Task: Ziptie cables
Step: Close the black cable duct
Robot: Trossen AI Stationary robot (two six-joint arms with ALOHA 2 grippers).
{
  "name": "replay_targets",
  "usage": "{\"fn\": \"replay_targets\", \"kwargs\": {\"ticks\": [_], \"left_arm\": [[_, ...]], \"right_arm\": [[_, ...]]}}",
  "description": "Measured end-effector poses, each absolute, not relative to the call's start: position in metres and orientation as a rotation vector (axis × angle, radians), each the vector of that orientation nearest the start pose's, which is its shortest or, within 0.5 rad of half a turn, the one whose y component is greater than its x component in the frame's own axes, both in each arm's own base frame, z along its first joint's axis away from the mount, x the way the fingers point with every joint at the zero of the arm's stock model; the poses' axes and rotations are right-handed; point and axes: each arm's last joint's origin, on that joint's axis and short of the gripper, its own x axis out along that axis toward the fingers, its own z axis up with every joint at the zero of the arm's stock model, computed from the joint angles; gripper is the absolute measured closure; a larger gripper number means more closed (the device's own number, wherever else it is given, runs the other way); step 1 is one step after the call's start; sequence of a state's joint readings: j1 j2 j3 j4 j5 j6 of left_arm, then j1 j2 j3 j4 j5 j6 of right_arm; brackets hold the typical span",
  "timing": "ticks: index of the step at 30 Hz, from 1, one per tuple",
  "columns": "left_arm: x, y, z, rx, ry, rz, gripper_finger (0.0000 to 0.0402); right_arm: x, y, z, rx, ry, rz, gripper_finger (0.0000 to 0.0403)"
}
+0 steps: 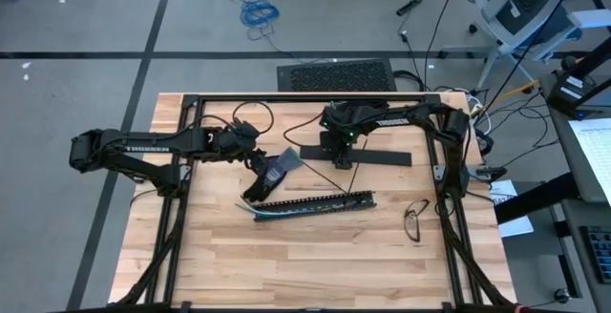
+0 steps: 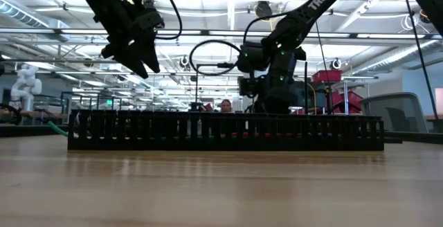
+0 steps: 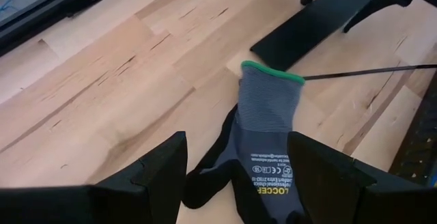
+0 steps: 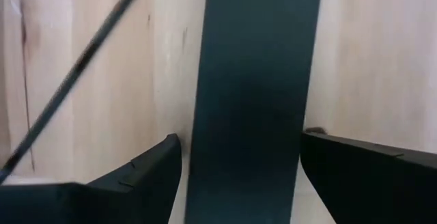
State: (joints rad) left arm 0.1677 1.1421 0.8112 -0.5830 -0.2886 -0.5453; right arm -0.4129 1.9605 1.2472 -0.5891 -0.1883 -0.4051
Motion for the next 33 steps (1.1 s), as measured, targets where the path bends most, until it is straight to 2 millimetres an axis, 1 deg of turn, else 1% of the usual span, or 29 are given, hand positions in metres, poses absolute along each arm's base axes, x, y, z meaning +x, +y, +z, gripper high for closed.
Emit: {"fn": "replay_targets", "kwargs": {"ticks": [3,10,12,18,22,27,33], "left_arm": [[0.2153,0.0448,0.2452,-0.442,0.778,0.662,0.0157],[0.2153,0.0448,0.2450,-0.442,0.779,0.663,0.0157],[0.2152,0.0448,0.2451,-0.442,0.779,0.663,0.0157],[0.2152,0.0450,0.2451,-0.438,0.777,0.670,0.0157],[0.2152,0.0450,0.2451,-0.438,0.777,0.670,0.0157],[0.2152,0.0450,0.2451,-0.438,0.778,0.670,0.0157],[0.2152,0.0450,0.2451,-0.438,0.778,0.669,0.0157]], "right_arm": [[0.3425,-0.1439,0.1363,0.040,1.257,0.068,0.0122],[0.3427,-0.1441,0.1357,0.034,1.259,0.059,0.0124],[0.3423,-0.1444,0.1355,0.027,1.268,0.048,0.0133],[0.3425,-0.1447,0.1357,0.030,1.271,0.030,0.0182],[0.3425,-0.1448,0.1356,0.032,1.272,0.025,0.0181],[0.3426,-0.1445,0.1354,0.024,1.277,0.017,0.0162],[0.3425,-0.1443,0.1351,0.029,1.279,0.012,0.0179]]}}
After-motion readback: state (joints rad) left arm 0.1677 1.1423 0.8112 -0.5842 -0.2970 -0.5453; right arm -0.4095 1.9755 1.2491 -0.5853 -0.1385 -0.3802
